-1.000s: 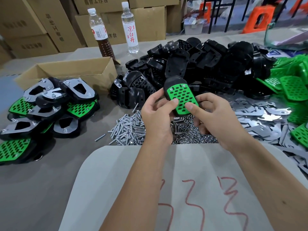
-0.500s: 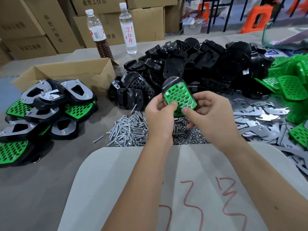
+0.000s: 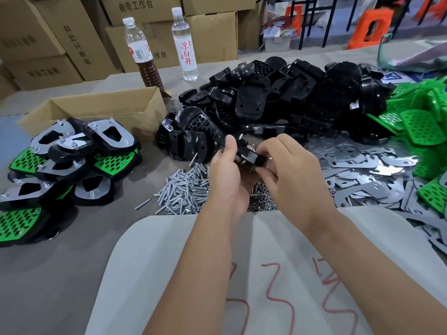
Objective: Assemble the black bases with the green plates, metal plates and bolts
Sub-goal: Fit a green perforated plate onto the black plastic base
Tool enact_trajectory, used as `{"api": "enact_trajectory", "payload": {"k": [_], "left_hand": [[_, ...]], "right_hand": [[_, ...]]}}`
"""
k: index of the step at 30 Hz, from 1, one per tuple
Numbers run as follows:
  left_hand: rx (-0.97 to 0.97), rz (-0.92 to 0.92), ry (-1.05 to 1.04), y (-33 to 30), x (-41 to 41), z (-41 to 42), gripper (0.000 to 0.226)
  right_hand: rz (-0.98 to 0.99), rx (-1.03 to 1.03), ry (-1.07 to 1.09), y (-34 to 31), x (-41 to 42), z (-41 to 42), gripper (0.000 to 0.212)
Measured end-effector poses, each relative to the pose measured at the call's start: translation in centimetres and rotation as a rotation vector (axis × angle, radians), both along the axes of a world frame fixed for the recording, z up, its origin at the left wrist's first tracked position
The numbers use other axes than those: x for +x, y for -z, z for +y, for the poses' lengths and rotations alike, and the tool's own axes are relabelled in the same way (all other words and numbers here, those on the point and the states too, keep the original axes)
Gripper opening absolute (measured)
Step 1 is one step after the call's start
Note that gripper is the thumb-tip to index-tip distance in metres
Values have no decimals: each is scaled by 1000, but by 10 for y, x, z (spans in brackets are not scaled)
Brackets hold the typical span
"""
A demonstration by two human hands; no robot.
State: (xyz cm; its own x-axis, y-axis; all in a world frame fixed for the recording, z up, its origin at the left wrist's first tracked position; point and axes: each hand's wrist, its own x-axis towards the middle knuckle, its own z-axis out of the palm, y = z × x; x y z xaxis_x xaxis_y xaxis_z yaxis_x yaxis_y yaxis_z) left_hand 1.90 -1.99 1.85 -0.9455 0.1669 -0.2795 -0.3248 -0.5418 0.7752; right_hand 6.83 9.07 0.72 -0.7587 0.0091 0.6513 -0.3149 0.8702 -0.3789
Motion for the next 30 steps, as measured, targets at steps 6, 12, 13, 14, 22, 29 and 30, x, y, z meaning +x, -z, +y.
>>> {"api": "enact_trajectory", "payload": {"k": [6,12,13,14,22,29,30], "left_hand": [[23,-8,-3,5,-2,-3,60],[-29,57,70,5,0,2,63],[-36,60,74,5,0,3,65],[-37,57,69,6,0,4,66],[12,-18,21,7,-1,9,57],[0,-64,-92,5,3,11,40],[6,-69,-96,5,3,11,36]], "right_hand": [[28,-208,-64,6,-4,3,24],[-83,-415,58,10,-11,13,49],[-95,-420,46,12,-11,13,45],[-88,-419,46,13,-12,13,40],[-51,-393,49,16,-9,9,39],[-80,-388,29,15,-7,8,37],[-79,-404,27,15,-7,8,38]]}}
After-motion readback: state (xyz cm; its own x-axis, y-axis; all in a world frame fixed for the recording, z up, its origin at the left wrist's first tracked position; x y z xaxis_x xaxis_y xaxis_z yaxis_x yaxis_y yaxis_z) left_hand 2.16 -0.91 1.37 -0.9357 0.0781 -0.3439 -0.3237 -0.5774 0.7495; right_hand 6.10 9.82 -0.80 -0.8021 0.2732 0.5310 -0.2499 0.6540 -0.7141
